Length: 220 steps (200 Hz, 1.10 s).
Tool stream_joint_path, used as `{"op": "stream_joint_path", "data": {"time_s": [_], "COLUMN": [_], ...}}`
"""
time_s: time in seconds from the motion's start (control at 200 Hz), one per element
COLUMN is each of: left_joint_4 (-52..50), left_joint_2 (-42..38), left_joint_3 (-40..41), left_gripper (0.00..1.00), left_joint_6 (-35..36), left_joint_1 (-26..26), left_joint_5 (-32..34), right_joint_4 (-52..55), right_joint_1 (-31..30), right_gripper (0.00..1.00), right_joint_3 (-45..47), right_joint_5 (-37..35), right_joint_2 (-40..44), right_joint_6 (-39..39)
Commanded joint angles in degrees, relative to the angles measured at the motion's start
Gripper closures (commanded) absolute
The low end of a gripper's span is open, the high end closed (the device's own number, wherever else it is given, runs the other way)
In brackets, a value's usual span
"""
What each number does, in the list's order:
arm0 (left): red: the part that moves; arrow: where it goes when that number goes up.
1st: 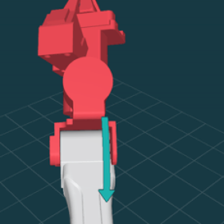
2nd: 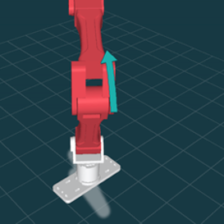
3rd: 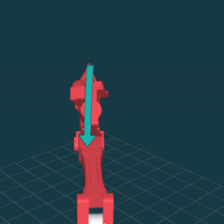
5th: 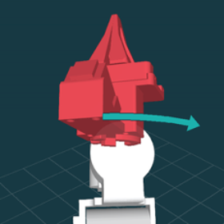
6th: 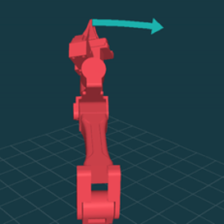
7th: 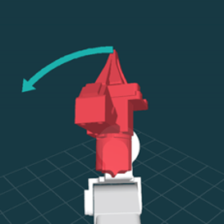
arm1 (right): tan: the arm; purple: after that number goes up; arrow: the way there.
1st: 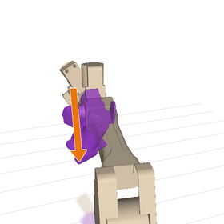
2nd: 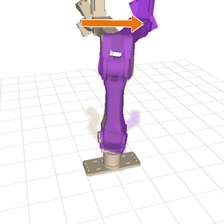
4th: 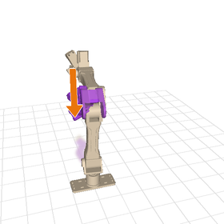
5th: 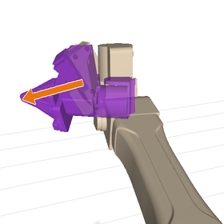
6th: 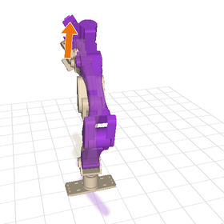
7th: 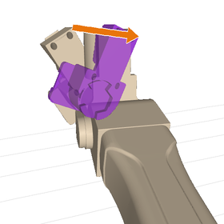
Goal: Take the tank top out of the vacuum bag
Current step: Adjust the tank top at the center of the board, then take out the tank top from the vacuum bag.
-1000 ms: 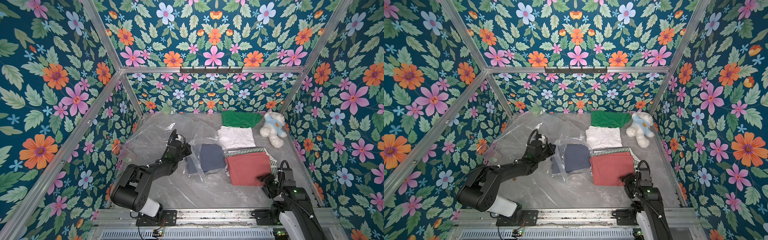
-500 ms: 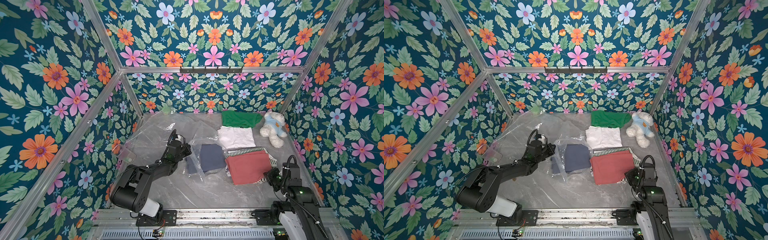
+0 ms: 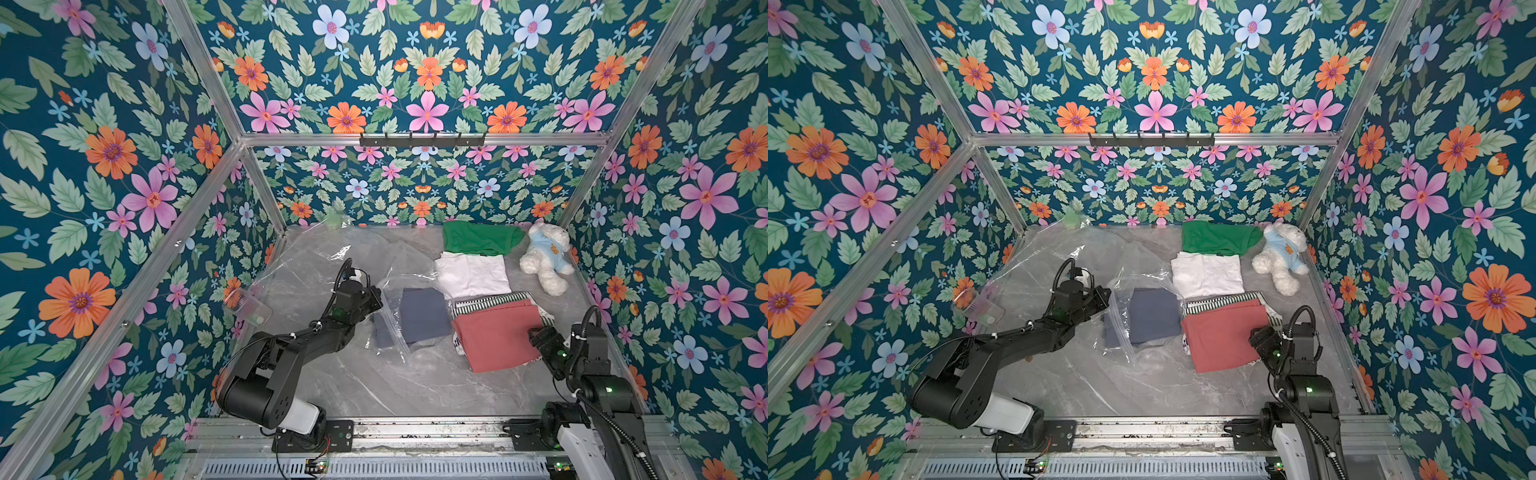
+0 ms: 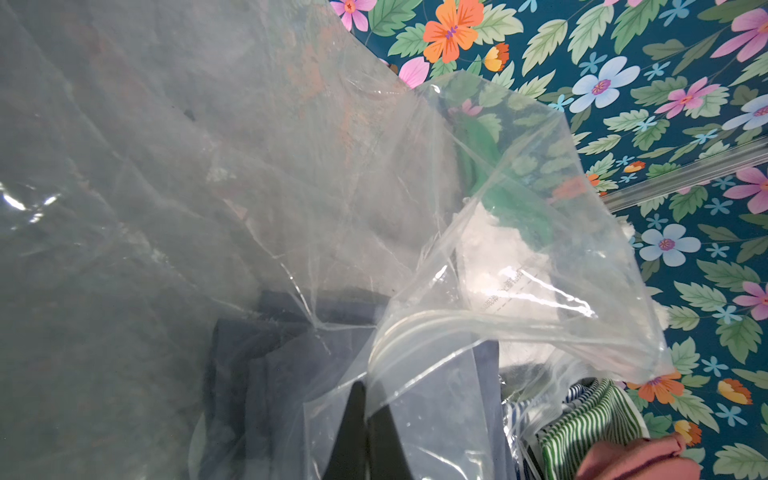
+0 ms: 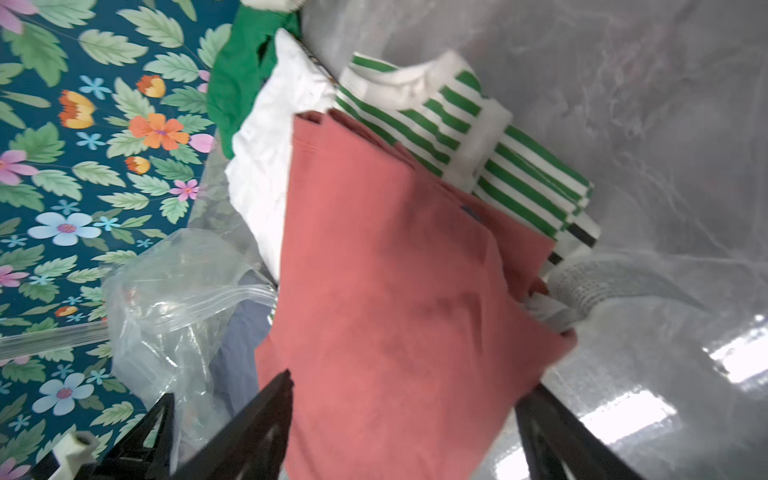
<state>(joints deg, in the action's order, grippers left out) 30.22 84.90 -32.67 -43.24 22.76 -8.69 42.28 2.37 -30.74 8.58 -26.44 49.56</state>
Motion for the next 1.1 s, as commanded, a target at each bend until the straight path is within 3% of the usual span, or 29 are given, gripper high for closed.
{"op": "stream_joint_path", "data": {"time_s": [0.0, 0.105, 0.25, 0.48, 0.68, 0.9, 1.095], "left_joint_4": [0.1, 0.4, 0.6, 0.2, -1.4, -2.6, -4.9], "left_joint_2": [0.1, 0.7, 0.8, 1.0, 1.7, 3.4, 3.9], "left_joint_3": [-0.5, -0.4, -0.3, -0.3, -0.6, -0.9, -1.3], "left_gripper": [1.00, 1.00, 1.00, 1.00, 1.00, 1.00, 1.00], "left_joint_6": [0.4, 0.2, -0.1, 0.1, 0.2, -0.4, 0.1], "left_joint_1": [-0.1, 0.0, -0.1, 0.0, -0.1, -0.1, -0.1], "left_joint_5": [0.9, 0.9, 0.8, 1.1, 1.4, 1.3, 2.5], "right_joint_4": [-1.6, -4.4, -6.9, -13.7, -20.3, -23.4, -24.0], "right_joint_1": [0.0, -0.6, -5.3, -18.6, -30.9, -34.8, -35.2], "right_gripper": [0.14, 0.14, 0.14, 0.14, 0.14, 0.15, 0.23], "right_joint_3": [-3.1, -6.1, -10.8, -16.3, -22.1, -29.6, -35.6], "right_joint_5": [4.7, 9.5, 9.2, 6.2, 0.6, 1.1, 2.3], "right_joint_2": [-2.7, -6.2, -11.6, -22.6, -38.1, -55.6, -66.8], "right_joint_6": [-7.3, -10.0, -13.3, -16.0, -17.8, -19.0, -19.2]}}
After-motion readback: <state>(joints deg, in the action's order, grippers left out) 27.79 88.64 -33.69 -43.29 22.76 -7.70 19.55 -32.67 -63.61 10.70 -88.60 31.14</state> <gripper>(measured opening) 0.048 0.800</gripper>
